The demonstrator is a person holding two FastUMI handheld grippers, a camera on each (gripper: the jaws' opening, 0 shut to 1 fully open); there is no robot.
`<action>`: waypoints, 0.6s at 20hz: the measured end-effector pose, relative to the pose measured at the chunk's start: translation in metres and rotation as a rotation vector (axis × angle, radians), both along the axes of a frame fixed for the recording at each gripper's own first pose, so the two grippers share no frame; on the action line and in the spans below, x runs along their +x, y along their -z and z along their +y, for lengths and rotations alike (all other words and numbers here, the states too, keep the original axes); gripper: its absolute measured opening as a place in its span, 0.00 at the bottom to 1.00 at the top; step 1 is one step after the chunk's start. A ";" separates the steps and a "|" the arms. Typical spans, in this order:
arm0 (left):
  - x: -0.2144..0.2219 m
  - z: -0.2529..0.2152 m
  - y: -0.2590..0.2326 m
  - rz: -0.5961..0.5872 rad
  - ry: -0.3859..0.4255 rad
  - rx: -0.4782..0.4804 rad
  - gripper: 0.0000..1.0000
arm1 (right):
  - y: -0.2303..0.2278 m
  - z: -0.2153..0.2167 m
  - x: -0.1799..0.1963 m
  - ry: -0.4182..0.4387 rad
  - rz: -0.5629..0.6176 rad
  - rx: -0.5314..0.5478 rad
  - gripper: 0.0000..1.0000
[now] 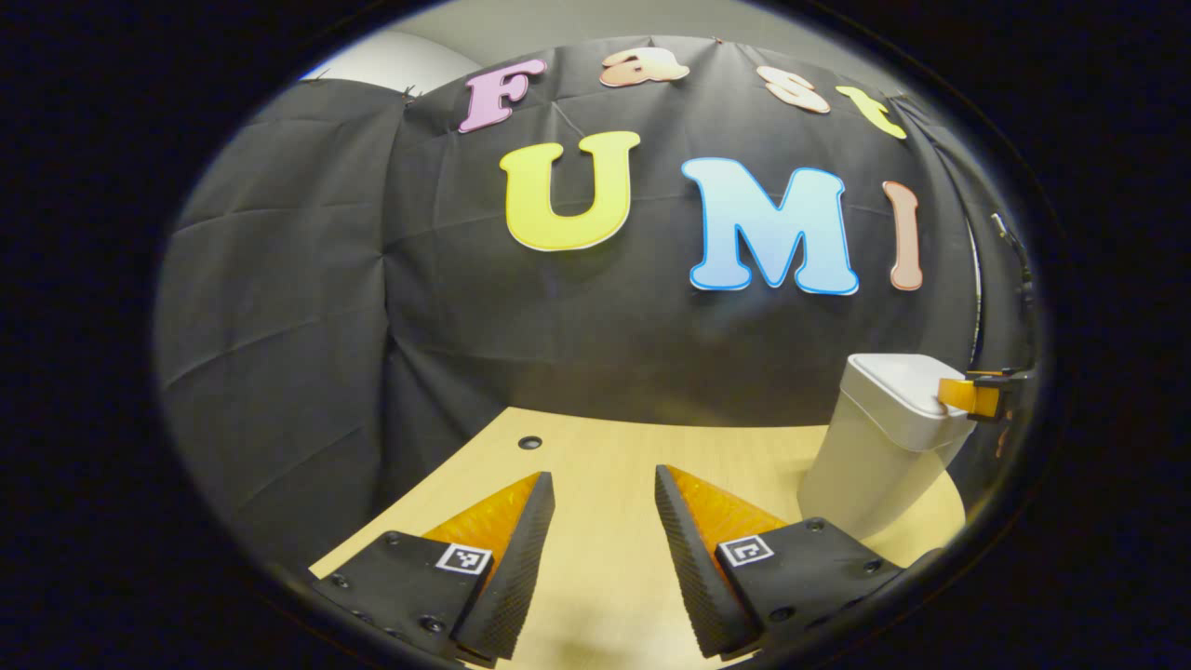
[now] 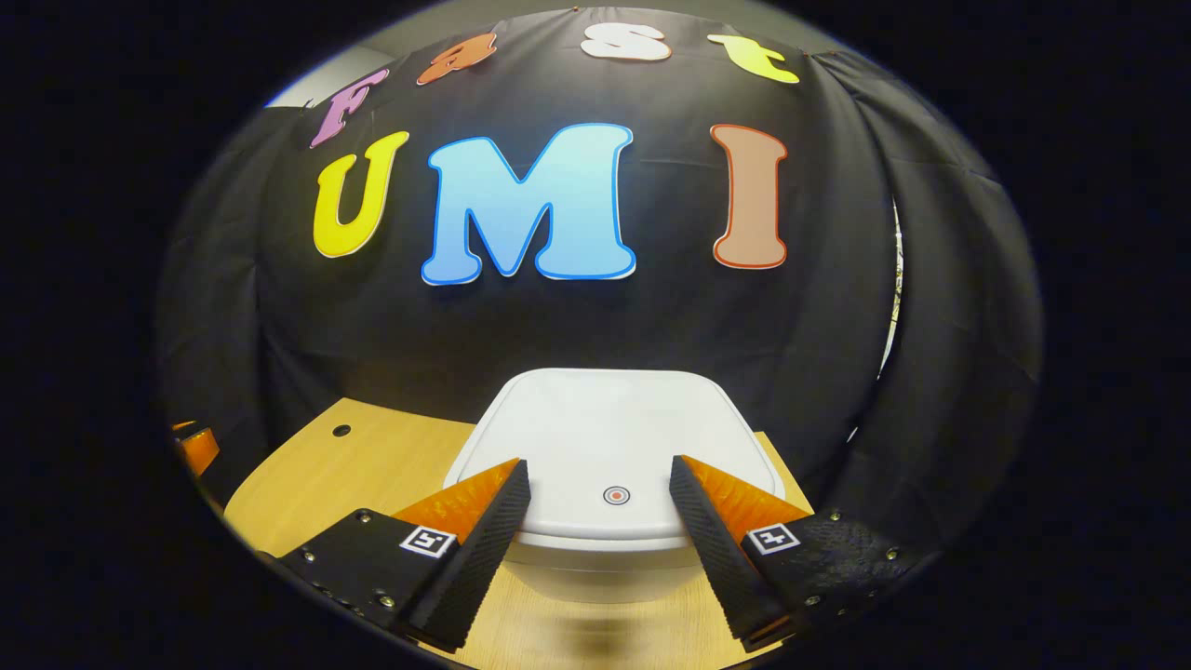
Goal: Press the lid of the desktop garbage bin to open it, pick up the crumpled paper on the desktop and throw it into the bin, then pick up the pop can on the desktop and drop it into the bin, and finally close the garbage bin lid.
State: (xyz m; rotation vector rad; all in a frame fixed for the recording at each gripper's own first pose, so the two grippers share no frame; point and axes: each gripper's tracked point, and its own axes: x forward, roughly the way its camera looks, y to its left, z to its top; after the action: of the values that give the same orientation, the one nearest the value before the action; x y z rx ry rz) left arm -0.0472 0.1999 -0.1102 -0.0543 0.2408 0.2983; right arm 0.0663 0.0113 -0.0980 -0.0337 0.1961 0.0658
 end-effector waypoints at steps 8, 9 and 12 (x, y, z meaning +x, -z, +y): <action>0.004 -0.010 -0.002 -0.006 0.032 0.002 0.81 | 0.001 -0.001 -0.001 0.006 -0.055 0.017 0.98; 0.004 -0.011 -0.004 -0.009 0.036 0.007 0.81 | -0.001 -0.001 -0.001 0.007 -0.066 0.020 0.98; 0.008 -0.012 -0.014 -0.028 0.048 0.016 0.81 | -0.003 -0.001 -0.001 0.006 -0.078 0.023 0.97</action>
State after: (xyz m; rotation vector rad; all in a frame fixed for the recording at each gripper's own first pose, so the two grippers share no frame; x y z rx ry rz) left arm -0.0390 0.1881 -0.0958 -0.0365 0.2112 0.2519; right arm 0.0654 0.0104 -0.0946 -0.0124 0.1174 0.0602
